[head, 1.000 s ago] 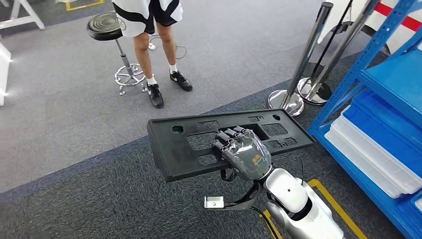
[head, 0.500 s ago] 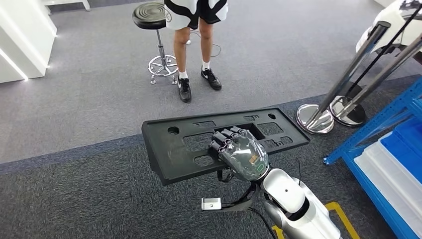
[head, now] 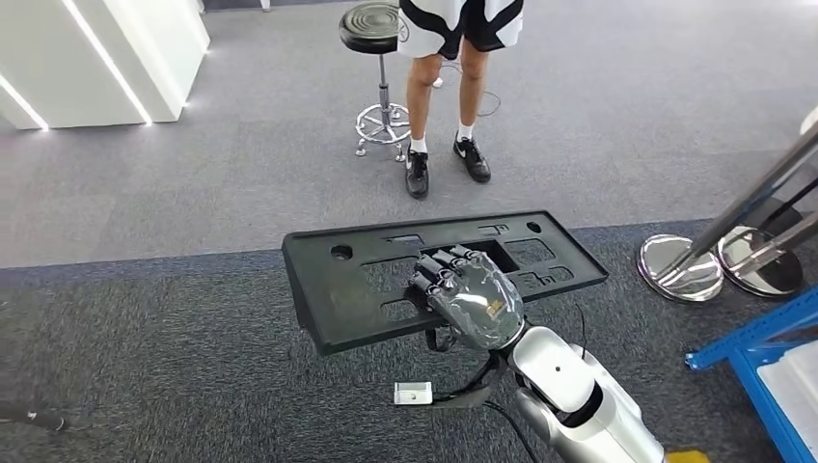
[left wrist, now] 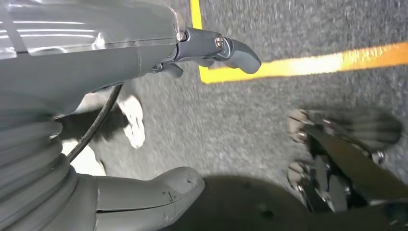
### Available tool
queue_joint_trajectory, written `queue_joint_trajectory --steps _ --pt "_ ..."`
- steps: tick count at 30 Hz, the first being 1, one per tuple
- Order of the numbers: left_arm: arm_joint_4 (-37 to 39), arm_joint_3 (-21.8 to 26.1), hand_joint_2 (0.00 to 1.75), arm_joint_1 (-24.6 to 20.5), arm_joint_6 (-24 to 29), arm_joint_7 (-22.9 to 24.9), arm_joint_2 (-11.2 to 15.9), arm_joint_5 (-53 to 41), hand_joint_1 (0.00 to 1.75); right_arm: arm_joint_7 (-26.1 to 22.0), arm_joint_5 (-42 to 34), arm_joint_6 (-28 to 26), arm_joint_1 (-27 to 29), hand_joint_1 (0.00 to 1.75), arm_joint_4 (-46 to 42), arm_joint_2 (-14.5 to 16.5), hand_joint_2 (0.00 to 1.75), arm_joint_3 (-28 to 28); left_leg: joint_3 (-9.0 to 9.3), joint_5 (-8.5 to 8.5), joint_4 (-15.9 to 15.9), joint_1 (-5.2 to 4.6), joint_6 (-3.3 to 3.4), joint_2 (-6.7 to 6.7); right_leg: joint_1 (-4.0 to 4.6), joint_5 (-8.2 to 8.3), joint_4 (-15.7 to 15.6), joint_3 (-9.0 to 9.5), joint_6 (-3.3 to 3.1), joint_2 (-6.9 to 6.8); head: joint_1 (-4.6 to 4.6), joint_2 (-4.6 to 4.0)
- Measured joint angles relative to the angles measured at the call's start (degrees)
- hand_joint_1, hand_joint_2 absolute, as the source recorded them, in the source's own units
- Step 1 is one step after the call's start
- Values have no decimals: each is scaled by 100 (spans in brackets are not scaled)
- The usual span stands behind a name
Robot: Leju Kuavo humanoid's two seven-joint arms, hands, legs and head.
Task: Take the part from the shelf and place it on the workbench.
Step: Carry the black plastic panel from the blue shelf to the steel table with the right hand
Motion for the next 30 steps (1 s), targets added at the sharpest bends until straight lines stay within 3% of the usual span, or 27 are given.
queue_joint_trajectory --steps 2,3,5,7,8,10,11,13,15,17,19,21,23,25,26,28,30 --pt "0 1 175 -6 -1 0 -8 0 0 -3 0 0 10 175 1 -1 175 4 -238 -139 488 25 -30 66 16 -21 6 8 -5 -186 0 0" --pt "0 1 175 -2 -1 -1 -12 0 0 -3 0 -1 11 175 1 -1 175 6 -202 -56 431 32 -37 84 19 -34 9 16 2 -274 -1 0" --pt "0 3 175 4 1 -4 -13 1 0 -3 2 -2 8 175 1 -1 175 8 182 292 -274 29 -20 228 20 -70 17 53 34 -431 -1 0" --pt "0 4 175 -8 3 -12 -13 3 0 -2 4 -3 3 175 1 -1 175 7 544 497 -939 -21 56 425 44 -112 25 92 87 -564 -1 0" --pt "0 5 175 -11 3 -16 -13 4 0 -2 5 -4 1 175 1 -1 175 6 612 513 -1080 -48 99 467 56 -127 24 108 117 -622 0 0" --pt "0 13 175 -2 3 -21 -12 6 0 -2 7 -5 -4 175 1 1 175 6 610 517 -1117 -74 184 350 62 -143 6 141 182 -732 0 0" --pt "0 19 175 10 3 -22 -12 7 0 -2 7 -5 -9 175 1 2 175 5 623 531 -1146 -67 217 278 48 -172 21 160 220 -703 1 0" --pt "0 30 175 15 4 -22 -12 10 0 -1 7 -9 -14 175 -1 2 175 1 659 564 -1204 -41 289 156 13 -372 300 56 272 -406 1 0" --pt "0 35 175 -1 4 -23 -12 14 0 0 8 -12 1 175 1 0 175 -3 664 578 -1216 -36 334 35 -5 -726 1015 -308 289 -59 0 0" --pt "0 42 175 -16 3 -23 -13 16 0 -1 8 -10 26 175 8 -2 175 -3 659 578 -1203 -47 350 -120 -5 -885 1613 -648 297 30 0 0" --pt "0 48 175 -16 1 -23 -13 17 0 -2 7 -9 37 175 14 -3 175 -3 659 577 -1190 -53 351 -215 -5 -831 1743 -748 298 40 0 0" --pt "0 49 175 -16 1 -22 -13 17 0 -2 8 -9 38 175 14 -3 175 -3 659 576 -1186 -52 350 -237 -5 -783 1704 -740 296 41 0 0" --pt "0 61 175 -24 -7 -13 -20 17 0 -3 20 -8 34 175 14 -7 175 -5 620 571 -1144 -44 292 -460 -21 -383 883 -421 264 308 0 0" --pt "0 80 175 -16 -14 1 -26 14 0 -4 33 -7 22 175 14 -10 175 -4 558 581 -1121 -21 186 -756 -26 0 76 -96 203 499 0 0" --pt "0 84 175 -3 -10 5 -26 10 0 -4 37 -5 13 175 15 -11 175 -2 540 578 -1109 -10 153 -747 -25 13 49 -75 171 411 0 0" --pt "-1 87 175 9 -3 15 -25 3 0 -3 41 -2 -4 175 15 -10 175 -1 419 431 -872 -24 108 -456 -33 36 -22 -22 91 237 -2 0" --pt "-1 87 175 -6 0 21 -25 -2 0 -1 45 1 -10 175 16 -10 175 1 103 96 -222 -22 78 -73 -16 35 -56 5 36 55 -3 0"
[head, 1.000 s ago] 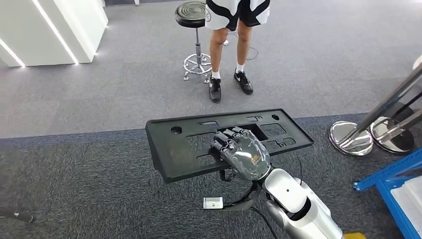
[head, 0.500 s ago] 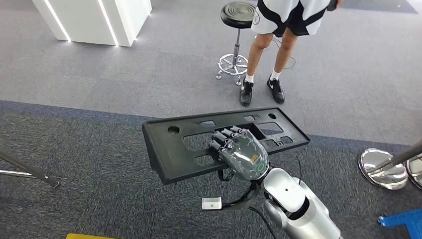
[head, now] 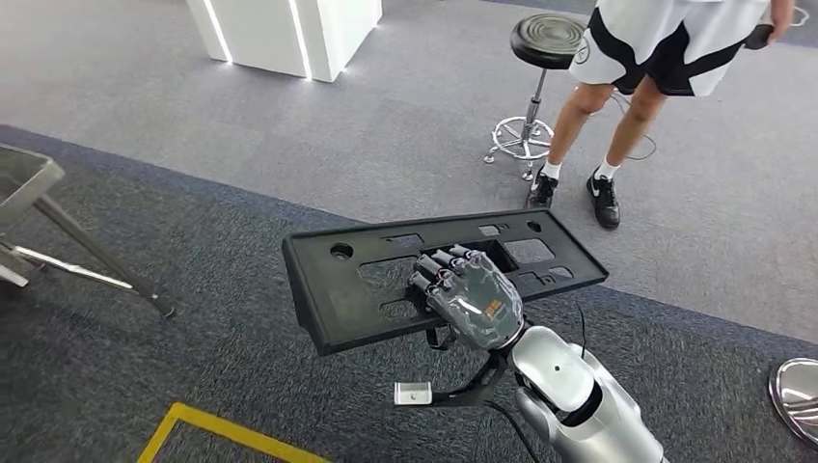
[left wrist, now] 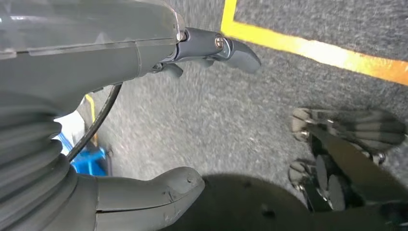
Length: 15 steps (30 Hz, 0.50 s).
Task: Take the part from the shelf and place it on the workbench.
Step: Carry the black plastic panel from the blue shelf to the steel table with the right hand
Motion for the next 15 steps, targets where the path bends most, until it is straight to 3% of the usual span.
queue_joint_trajectory --steps 2,3,4,5,6,8,9,12,13,15 --pt "1 0 175 -13 0 1 -6 -10 0 1 2 4 0 175 3 0 175 4 -315 -220 623 31 -38 119 17 -16 0 3 -12 -199 1 0" --pt "1 0 175 -10 1 1 -9 -19 0 0 3 5 1 175 4 1 175 7 -340 -190 681 46 -52 143 20 -27 2 7 -5 -293 1 0" --pt "1 0 175 -3 2 1 -10 -28 0 0 3 7 0 175 5 1 175 9 -242 -64 510 57 -62 175 20 -40 6 15 9 -380 1 0" --pt "1 0 175 3 2 1 -9 -36 0 0 4 8 -3 175 5 1 175 9 -33 122 138 62 -62 254 20 -57 14 29 30 -459 1 0" --pt "1 0 175 2 3 1 -9 -37 0 2 4 8 -6 175 5 1 175 9 187 255 -267 49 -51 412 26 -78 24 41 57 -528 1 0" --pt "1 0 175 -4 3 1 -9 -38 0 2 5 8 -12 175 5 1 175 9 470 367 -789 14 -24 699 42 -108 41 57 97 -609 1 0" --pt "1 0 175 -9 3 1 -10 -38 0 2 5 8 -13 175 5 1 175 9 503 344 -844 -8 -11 776 57 -117 46 58 111 -625 1 0" --pt "-1 -1 175 -3 7 0 -8 -45 0 5 10 12 -29 175 4 2 175 8 502 384 -870 -20 96 550 70 -152 46 101 201 -773 1 0" --pt "-1 -1 175 3 12 -5 -7 -52 0 9 13 14 -38 175 4 2 175 7 506 402 -893 -12 147 442 55 -196 77 121 247 -751 2 0" --pt "-1 -3 175 1 27 -32 -6 -81 0 23 17 16 -48 175 1 1 175 2 536 427 -928 7 224 294 14 -438 421 -2 300 -437 2 0"
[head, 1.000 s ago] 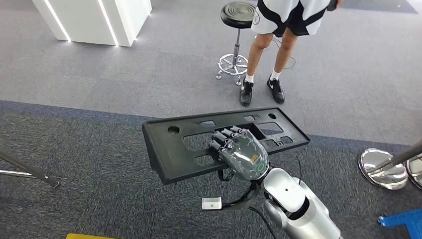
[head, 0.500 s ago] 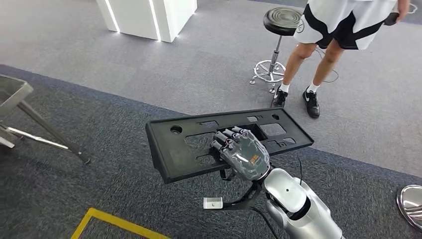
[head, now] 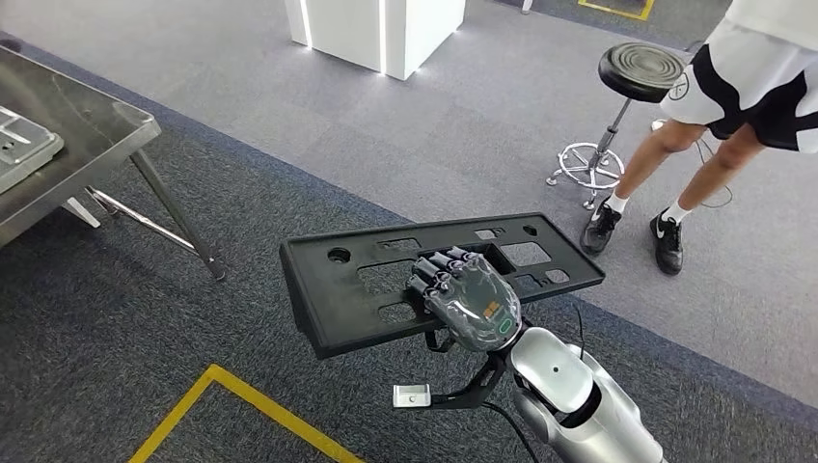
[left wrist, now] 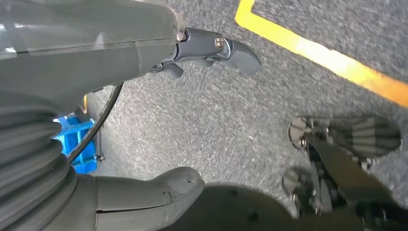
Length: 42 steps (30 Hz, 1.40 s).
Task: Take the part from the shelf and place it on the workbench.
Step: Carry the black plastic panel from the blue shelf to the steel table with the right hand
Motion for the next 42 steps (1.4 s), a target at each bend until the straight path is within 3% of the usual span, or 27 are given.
queue_joint_trajectory --steps 2,3,4,5,6,8,10,12,13,15,17,19,20,21,23,25,27,28,30,32,33,34,35,37,39,41,42 --pt "0 -1 175 -15 12 -28 1 -22 0 16 4 3 11 175 -1 -1 175 -5 -3 10 -3 -6 39 -138 -14 -338 725 -362 3 338 1 0" --pt "0 -2 175 -20 16 -34 1 -27 0 26 5 10 21 175 2 -1 175 -6 -4 11 -1 -17 48 -225 -12 -432 1059 -554 -1 391 1 0" --pt "0 -2 175 -20 21 -37 1 -31 0 33 8 19 30 175 5 -2 175 -6 -1 10 1 -30 53 -320 -5 -417 1229 -676 -12 412 1 0" --pt "0 -2 175 -14 25 -38 1 -36 0 41 10 26 35 175 8 -3 175 -7 6 10 4 -41 57 -422 3 -290 1196 -707 -33 433 1 0" --pt "0 -2 175 -8 31 -38 1 -39 0 46 13 32 35 175 10 -3 175 -11 17 9 6 -47 56 -514 10 -59 901 -606 -64 475 1 0" --pt "0 -3 175 -6 43 -40 -5 -40 0 54 16 43 29 175 11 -6 175 -28 18 11 14 -51 42 -670 16 346 99 -292 -136 732 1 0" --pt "0 -3 175 -12 53 -45 -10 -40 0 60 14 63 18 175 13 -8 175 -49 -20 21 18 -39 -5 -799 25 454 -303 -132 -171 907 1 0" --pt "-1 -2 175 -1 60 -52 -9 -40 0 60 9 92 -7 175 13 -6 175 -57 -56 38 3 -26 -82 -927 30 453 -353 -105 -201 807 1 0" --pt "-1 -2 175 11 61 -55 -6 -40 0 59 7 113 -29 175 15 -4 175 -57 -71 19 28 -28 -113 -889 22 465 -390 -81 -231 732 1 0" --pt "-2 -3 175 18 63 -59 -2 -41 0 59 5 145 -72 175 16 1 175 -59 -216 -178 331 -43 -161 -589 -3 487 -463 -31 -300 570 -1 0" --pt "-2 -4 175 4 66 -68 -2 -41 0 59 9 166 -94 175 23 2 175 -60 -545 -528 1008 -15 -212 -269 11 478 -476 -12 -339 395 -2 0" --pt "-2 -4 175 -6 72 -78 -4 -40 0 57 15 180 -99 175 38 3 175 -54 -802 -683 1521 28 -270 -174 18 454 -471 -4 -334 213 -1 0" --pt "-2 -4 175 -2 80 -80 -3 -40 0 58 16 183 -101 175 44 4 175 -50 -788 -611 1499 47 -294 -147 15 439 -466 4 -320 127 -2 0" --pt "-3 -4 175 3 92 -84 -1 -45 0 60 16 185 -110 175 46 4 175 -46 -659 -450 1261 61 -310 -98 11 420 -456 16 -301 49 -2 0" --pt "-4 -4 175 2 119 -93 7 -62 0 68 13 200 -152 175 46 4 175 -50 -248 -132 499 51 -301 129 17 368 -422 43 -245 -92 -2 0" --pt "-4 -7 175 -15 139 -112 9 -77 0 72 -11 248 -223 175 46 4 175 -73 -42 -35 80 15 -226 271 40 321 -388 59 -178 -206 -1 0" --pt "-5 -8 175 -16 157 -127 9 -80 0 74 -52 293 -308 175 46 4 175 -101 -53 -46 50 -5 -136 169 50 299 -389 85 -110 -315 0 0" --pt "-6 -8 175 -9 165 -131 8 -81 0 74 -70 311 -353 175 47 3 175 -113 -45 -40 35 0 -101 103 34 273 -377 103 -71 -287 0 0" --pt "-8 -8 175 -10 174 -143 6 -77 0 67 -111 362 -444 175 54 3 175 -143 -19 -16 0 19 -33 -20 -6 86 -132 18 -15 4 1 0" --pt "-9 -8 175 -38 183 -164 2 -67 0 46 -188 478 -542 175 75 -1 175 -180 -15 -5 -9 22 10 -148 -26 -264 558 -324 1 337 1 0" --pt "-9 -8 175 -54 186 -173 1 -61 0 32 -233 548 -595 175 95 -5 175 -199 -17 -3 -8 16 24 -222 -28 -399 925 -520 1 390 1 0" --pt "-9 -8 175 -63 189 -176 -2 -51 0 13 -278 618 -656 175 121 -10 175 -220 -15 -3 -6 11 31 -308 -28 -429 1162 -661 -1 409 1 0" --pt "-9 -7 175 -63 191 -166 -4 -42 0 -3 -311 675 -723 175 148 -14 175 -241 -11 -4 -2 7 36 -393 -28 -345 1193 -709 -8 420 1 0" --pt "-9 -7 175 -57 203 -126 -10 -26 0 -29 -353 753 -867 175 181 -16 175 -280 3 -5 7 5 33 -567 -28 82 677 -529 -46 499 1 0" --pt "-9 -4 175 -60 213 -67 -27 -15 0 -41 -371 799 -984 175 197 -28 175 -307 -5 -2 19 9 7 -718 -37 402 -16 -249 -99 765 1 0" --pt "-9 3 175 -64 216 1 -41 7 0 -59 -379 840 -1071 175 221 -41 175 -319 -54 19 16 36 -68 -860 -29 440 -306 -137 -130 915 3 0" --pt "-10 7 175 -60 213 31 -44 20 0 -67 -384 861 -1112 175 235 -44 175 -321 -78 36 3 49 -119 -942 -20 433 -349 -122 -143 867 3 0"
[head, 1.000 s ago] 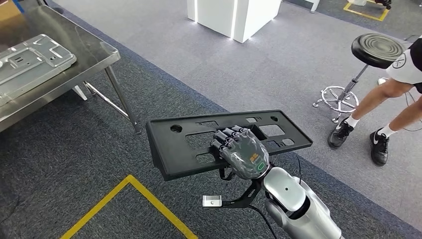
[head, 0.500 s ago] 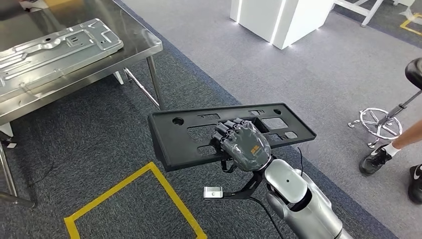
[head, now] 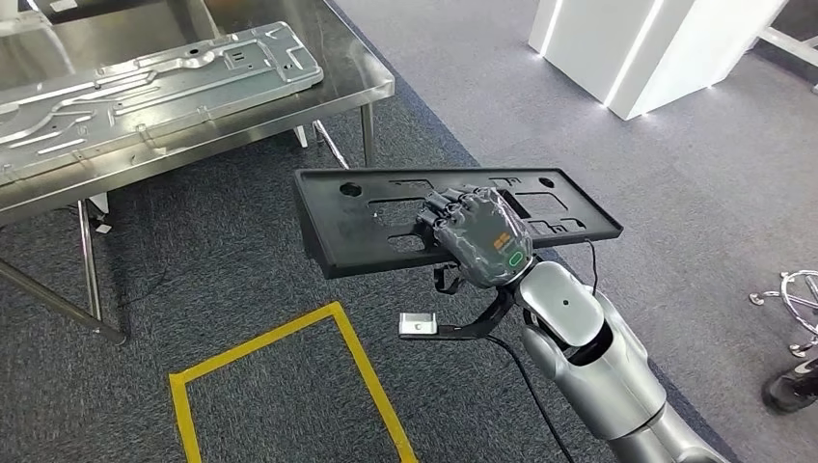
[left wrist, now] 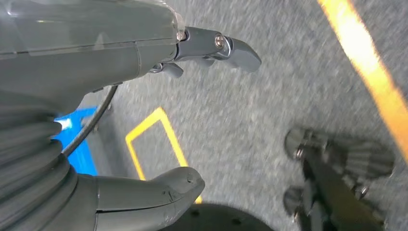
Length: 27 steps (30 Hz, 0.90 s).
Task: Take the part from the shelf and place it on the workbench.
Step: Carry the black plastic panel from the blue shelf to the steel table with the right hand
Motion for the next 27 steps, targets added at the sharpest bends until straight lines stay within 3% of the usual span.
queue_joint_trajectory --steps 1,3,5,7,8,9,10,12,14,16,17,18,20,22,23,24,27 --pt "-1 3 175 10 -11 19 0 10 0 -8 -9 23 -43 175 16 -1 175 0 -15 4 -6 11 -38 -14 -6 11 -26 21 -21 -78 -1 0" --pt "-3 5 175 23 -52 33 1 17 0 -11 -40 64 -141 175 55 -4 175 0 -99 -112 164 -13 -104 258 -25 35 -114 86 -84 -241 -3 0" --pt "-3 5 175 11 -94 34 3 11 0 -23 -81 107 -242 175 98 -8 175 -2 -385 -434 759 -21 -156 656 -15 34 -152 127 -138 -411 -4 0" --pt "-3 5 175 -5 -115 33 -1 3 0 -52 -109 147 -319 175 145 -8 175 -4 -734 -691 1441 3 -200 775 5 13 -147 136 -157 -595 -4 0" --pt "-4 5 175 -5 -121 33 -2 1 0 -65 -114 159 -342 175 169 -7 175 -3 -793 -676 1549 9 -216 791 10 0 -143 143 -153 -686 -3 0" --pt "-4 5 175 -1 -123 33 -4 -3 0 -74 -118 164 -363 175 194 -6 175 -3 -732 -557 1431 13 -225 810 12 -15 -136 154 -144 -771 -4 0" --pt "-5 5 175 4 -126 34 -4 -8 0 -77 -120 166 -386 175 216 -5 175 -2 -554 -359 1090 14 -221 859 13 -37 -126 170 -128 -851 -4 0" --pt "-8 5 175 2 -128 33 -4 -20 0 -75 -121 169 -442 175 251 -4 175 -2 -157 -77 322 -24 -155 1133 39 -89 -96 201 -80 -989 -3 0" --pt "-9 5 175 -5 -133 33 -4 -30 0 -75 -122 183 -490 175 283 -3 175 -2 -9 -30 5 -78 -52 1285 81 -130 -78 221 -23 -1111 -2 0" --pt "-10 5 175 -1 -138 37 -4 -36 0 -73 -122 212 -538 175 315 10 175 -1 -11 -19 -14 -87 28 1146 91 -160 -82 247 35 -1222 -2 0" --pt "-11 5 175 4 -140 43 -4 -39 0 -69 -122 227 -565 175 333 19 175 1 -1 -6 -35 -76 61 1073 75 -206 -45 252 68 -1159 -1 0" --pt "-11 5 175 5 -143 50 -4 -40 0 -64 -122 238 -596 175 349 25 175 2 10 9 -56 -61 94 1004 56 -301 78 211 94 -1016 -2 0" --pt "-13 5 175 -7 -149 65 -5 -42 0 -52 -133 259 -636 175 385 30 175 2 21 29 -76 -40 143 869 27 -641 683 -63 127 -625 -1 0" --pt "-14 5 175 -21 -153 76 -6 -42 0 -44 -178 305 -645 175 432 32 175 2 18 28 -67 -41 164 728 26 -909 1418 -450 140 -472 -1 0" --pt "-14 5 175 -19 -155 81 -6 -43 0 -43 -212 337 -646 175 459 32 175 2 19 24 -57 -41 170 660 25 -887 1573 -557 141 -459 -1 0" --pt "-14 5 175 -13 -157 85 -6 -44 0 -44 -248 369 -654 175 487 32 175 2 22 18 -42 -41 170 597 23 -745 1500 -564 135 -454 -1 0" --pt "-14 5 175 3 -174 93 -6 -56 0 -55 -304 442 -745 175 558 31 175 3 15 -13 10 -48 133 460 18 -111 452 -190 89 -405 -1 0"
